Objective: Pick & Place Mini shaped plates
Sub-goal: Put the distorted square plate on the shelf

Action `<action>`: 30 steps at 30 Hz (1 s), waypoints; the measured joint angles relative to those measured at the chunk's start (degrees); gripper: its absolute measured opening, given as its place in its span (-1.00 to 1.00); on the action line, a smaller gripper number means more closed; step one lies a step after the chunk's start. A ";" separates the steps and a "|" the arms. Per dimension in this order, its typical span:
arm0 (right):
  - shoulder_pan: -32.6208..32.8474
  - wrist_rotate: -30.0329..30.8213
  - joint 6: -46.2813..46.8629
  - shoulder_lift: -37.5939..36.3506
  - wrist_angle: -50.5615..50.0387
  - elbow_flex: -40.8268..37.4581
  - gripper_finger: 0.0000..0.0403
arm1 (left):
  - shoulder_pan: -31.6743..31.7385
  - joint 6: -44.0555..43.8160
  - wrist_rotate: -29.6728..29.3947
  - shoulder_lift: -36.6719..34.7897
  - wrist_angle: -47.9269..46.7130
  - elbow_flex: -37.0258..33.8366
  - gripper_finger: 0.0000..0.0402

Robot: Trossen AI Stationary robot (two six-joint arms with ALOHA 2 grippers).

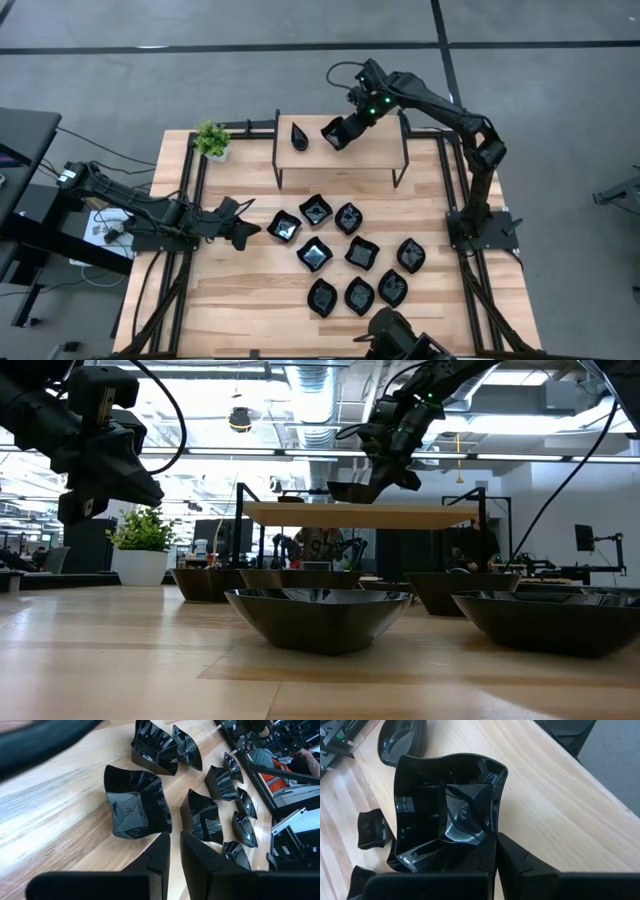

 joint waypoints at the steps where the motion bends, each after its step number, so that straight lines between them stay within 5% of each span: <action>1: -0.01 0.00 0.00 0.00 0.00 0.00 -0.99 | 0.00 0.00 0.00 0.01 0.02 0.00 -0.78; 30: 0.84 1.03 -0.44 0.00 2.36 -1.49 -0.89 | 0.00 0.00 0.01 0.00 1.78 0.00 -0.78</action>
